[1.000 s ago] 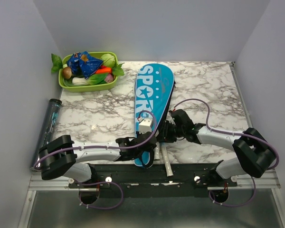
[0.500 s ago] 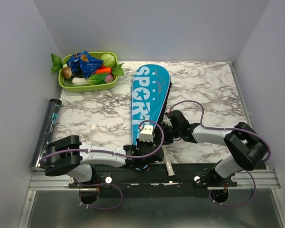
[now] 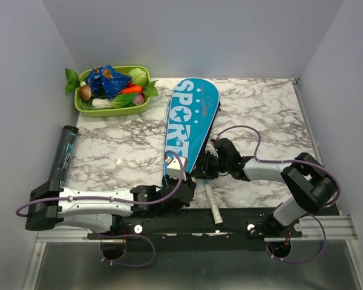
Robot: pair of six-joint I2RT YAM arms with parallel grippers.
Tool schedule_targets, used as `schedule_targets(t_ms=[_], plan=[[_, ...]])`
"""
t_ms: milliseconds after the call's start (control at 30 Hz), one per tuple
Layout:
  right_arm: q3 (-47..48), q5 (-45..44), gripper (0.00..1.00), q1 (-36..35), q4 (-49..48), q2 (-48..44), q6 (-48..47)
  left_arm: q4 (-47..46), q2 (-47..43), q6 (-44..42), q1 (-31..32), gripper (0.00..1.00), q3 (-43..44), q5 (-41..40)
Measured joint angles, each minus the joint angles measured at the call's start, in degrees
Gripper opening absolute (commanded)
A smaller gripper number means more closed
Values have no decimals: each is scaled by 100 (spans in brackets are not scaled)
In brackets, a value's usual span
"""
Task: Pack up the badminton gear
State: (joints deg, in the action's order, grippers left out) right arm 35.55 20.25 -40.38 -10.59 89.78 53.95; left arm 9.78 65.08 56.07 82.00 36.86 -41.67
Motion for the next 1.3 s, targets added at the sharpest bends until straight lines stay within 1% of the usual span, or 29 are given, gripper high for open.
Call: schedule_targets(t_ms=[100, 133, 167, 200, 267, 400, 500, 600, 733, 833, 967, 1067, 1300], plan=[[0, -7, 2, 0, -59, 33, 11, 422, -352, 142, -81, 27, -13, -157], [0, -4, 2, 0, -76, 44, 13, 590, -420, 197, -138, 13, -13, -210], [0, -7, 2, 0, -96, 57, 22, 767, -492, 291, -262, 5, -24, -256], [0, -4, 2, 0, -120, 63, 26, 925, -544, 358, -380, 0, -46, -297], [0, -7, 2, 0, -153, 66, 46, 1163, -702, 518, -831, 0, -201, -332], [0, -4, 2, 0, -184, 66, 50, 1309, -894, 737, -1810, 0, -828, -332], [0, -7, 2, 0, -186, 66, 48, 1333, -780, 831, -2247, 0, -1211, -323], [0, -7, 2, 0, -188, 66, 48, 1237, -398, 831, -2527, 0, -1244, -308], [0, -22, 2, 0, -205, 66, 52, 977, 374, 789, -2752, 0, -1145, -269], [0, -37, 2, 0, -234, 66, 70, 610, 730, 717, -2756, 0, -1130, -258], [0, -44, 2, 0, -289, 66, 109, -223, 881, 562, -2765, 0, -1211, -66], [0, -46, 1, 0, -343, 68, 162, -658, 903, 466, -2765, 0, -1296, 103], [0, -46, 1, 0, -568, 170, 282, -1259, 831, 396, -2765, 0, -1537, 354]])
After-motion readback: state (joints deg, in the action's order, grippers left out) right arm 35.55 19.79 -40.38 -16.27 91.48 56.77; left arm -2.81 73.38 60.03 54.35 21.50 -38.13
